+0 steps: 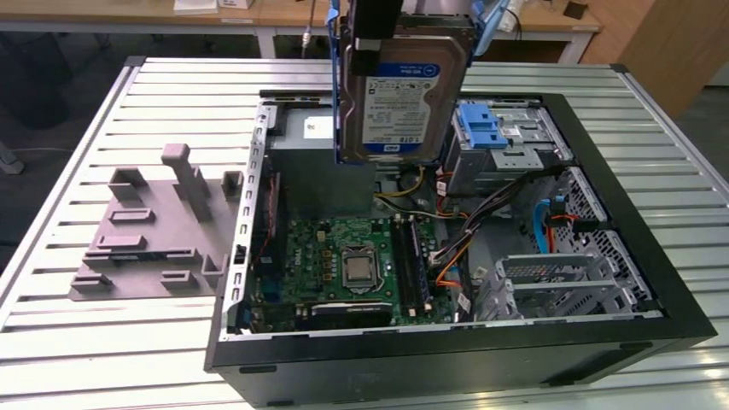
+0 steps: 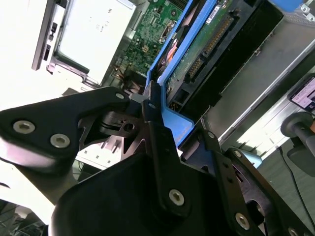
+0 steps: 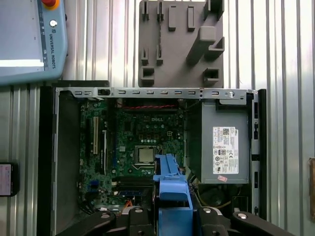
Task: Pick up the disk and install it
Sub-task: 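Insert the disk into the insertion slot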
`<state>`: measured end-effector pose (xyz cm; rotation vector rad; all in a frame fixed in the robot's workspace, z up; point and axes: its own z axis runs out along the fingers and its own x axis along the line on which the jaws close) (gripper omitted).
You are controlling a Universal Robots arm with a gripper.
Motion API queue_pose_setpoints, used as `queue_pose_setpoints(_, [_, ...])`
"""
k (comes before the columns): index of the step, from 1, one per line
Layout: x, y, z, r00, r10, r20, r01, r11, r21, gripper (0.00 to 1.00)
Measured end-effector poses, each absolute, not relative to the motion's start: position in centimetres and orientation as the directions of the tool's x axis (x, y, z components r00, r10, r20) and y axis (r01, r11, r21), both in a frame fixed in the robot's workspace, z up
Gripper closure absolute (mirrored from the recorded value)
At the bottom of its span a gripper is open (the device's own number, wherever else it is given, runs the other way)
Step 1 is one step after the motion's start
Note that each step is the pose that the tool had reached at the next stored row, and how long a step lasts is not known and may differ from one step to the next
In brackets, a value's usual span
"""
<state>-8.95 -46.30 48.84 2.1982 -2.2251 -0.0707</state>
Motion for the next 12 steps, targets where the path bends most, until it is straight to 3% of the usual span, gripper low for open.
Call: queue_pose_setpoints(12, [-8.92, -47.49, 48.83, -0.013, -1.000, -0.023, -0.999, 0.012, 0.041, 0.64])
